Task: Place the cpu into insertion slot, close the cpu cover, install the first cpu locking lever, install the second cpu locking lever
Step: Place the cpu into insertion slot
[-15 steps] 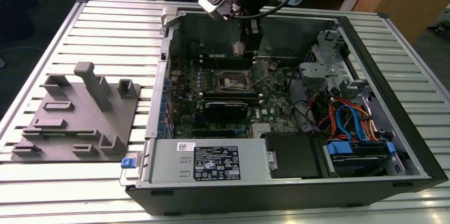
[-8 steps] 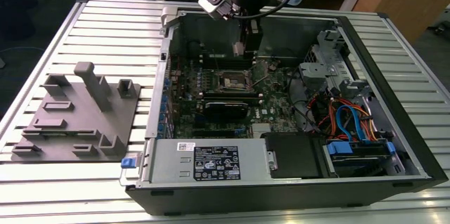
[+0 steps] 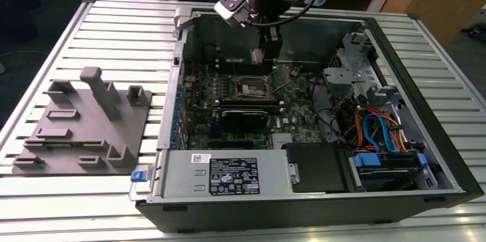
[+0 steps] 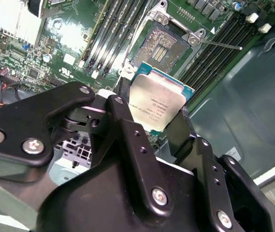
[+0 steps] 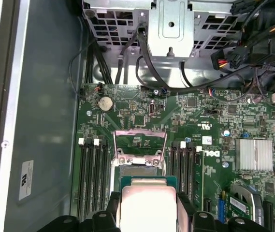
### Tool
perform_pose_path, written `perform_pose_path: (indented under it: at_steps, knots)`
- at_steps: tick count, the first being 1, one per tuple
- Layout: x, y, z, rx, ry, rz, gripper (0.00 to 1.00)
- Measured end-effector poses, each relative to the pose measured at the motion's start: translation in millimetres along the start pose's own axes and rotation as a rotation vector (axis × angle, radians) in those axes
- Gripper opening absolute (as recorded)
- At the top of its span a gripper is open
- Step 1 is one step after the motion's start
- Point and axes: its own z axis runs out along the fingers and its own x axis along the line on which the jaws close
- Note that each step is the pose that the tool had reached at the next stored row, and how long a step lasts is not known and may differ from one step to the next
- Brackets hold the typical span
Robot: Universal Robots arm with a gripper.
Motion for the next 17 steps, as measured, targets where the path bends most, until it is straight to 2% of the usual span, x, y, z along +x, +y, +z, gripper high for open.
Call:
perform_pose_path:
  at_steps: [4, 7, 9, 17]
  knots:
    - [0.0, -0.5, 4.9, 0.0, -0.0001, 0.001, 0.54]
    - [0.0, -0.5, 5.9, 0.0002, -0.0004, 0.002, 0.54]
    - [-0.1, -1.1, 12.0, 0.0, -0.0001, 0.002, 0.54]
    - [-0.1, -1.1, 12.3, -0.0001, -0.0001, 0.002, 0.54]
